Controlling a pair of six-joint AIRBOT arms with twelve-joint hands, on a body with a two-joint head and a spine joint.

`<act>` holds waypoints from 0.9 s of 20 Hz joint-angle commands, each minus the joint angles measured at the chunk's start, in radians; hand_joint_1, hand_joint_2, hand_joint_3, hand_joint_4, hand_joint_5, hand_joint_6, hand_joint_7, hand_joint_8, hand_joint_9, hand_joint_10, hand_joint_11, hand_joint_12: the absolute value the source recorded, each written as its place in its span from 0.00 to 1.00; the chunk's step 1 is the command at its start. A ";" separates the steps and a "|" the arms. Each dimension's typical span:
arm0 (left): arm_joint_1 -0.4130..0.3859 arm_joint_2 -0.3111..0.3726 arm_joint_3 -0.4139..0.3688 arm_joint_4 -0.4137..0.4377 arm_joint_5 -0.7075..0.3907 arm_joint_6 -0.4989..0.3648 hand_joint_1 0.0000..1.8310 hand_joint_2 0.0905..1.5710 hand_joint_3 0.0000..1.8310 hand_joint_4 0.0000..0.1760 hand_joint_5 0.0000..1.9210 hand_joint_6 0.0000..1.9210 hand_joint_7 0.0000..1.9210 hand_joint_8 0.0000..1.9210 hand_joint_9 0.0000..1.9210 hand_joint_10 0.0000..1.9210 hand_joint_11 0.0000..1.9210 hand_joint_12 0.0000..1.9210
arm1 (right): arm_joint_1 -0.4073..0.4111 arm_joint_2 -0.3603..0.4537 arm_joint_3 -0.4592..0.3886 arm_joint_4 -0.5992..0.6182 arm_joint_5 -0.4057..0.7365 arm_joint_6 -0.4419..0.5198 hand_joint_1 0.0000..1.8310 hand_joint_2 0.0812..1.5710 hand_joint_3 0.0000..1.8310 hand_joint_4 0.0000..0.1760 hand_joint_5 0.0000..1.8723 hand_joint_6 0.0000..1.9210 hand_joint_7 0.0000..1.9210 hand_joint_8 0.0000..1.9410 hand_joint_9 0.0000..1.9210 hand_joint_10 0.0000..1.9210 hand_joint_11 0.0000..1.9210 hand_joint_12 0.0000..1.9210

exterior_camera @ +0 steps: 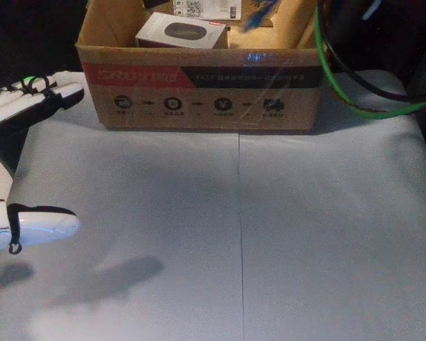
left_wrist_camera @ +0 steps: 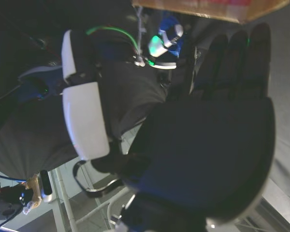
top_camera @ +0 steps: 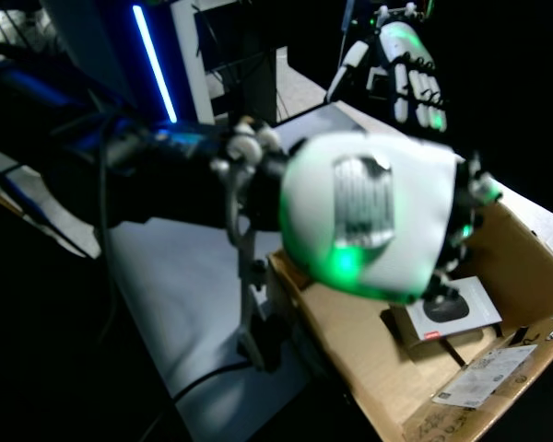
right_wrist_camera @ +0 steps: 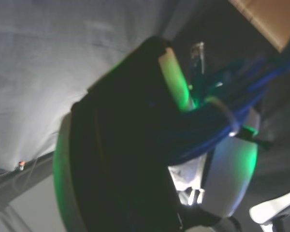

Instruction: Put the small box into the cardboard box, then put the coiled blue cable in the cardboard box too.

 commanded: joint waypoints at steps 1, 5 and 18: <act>-0.013 0.000 0.006 -0.007 -0.114 -0.007 0.33 0.54 0.00 0.82 0.05 0.00 0.02 0.00 0.00 0.00 0.00 0.04 | 0.022 0.001 -0.002 0.020 0.124 0.003 0.16 0.59 0.00 1.00 0.00 0.00 0.00 0.00 0.00 0.00 0.00 0.03; -0.013 -0.002 0.006 -0.006 -0.113 -0.007 0.32 0.54 0.00 0.87 0.05 0.00 0.02 0.00 0.00 0.00 0.00 0.04 | 0.023 0.014 -0.020 0.006 0.132 0.003 0.16 0.57 0.00 1.00 0.00 0.00 0.00 0.00 0.00 0.00 0.00 0.00; -0.007 0.029 -0.002 -0.049 -0.196 -0.006 0.31 0.55 0.00 0.71 0.03 0.00 0.00 0.00 0.00 0.00 0.00 0.03 | -0.200 0.443 -0.431 0.126 0.537 0.001 0.24 0.54 0.00 1.00 0.00 0.00 0.00 0.00 0.00 0.00 0.00 0.00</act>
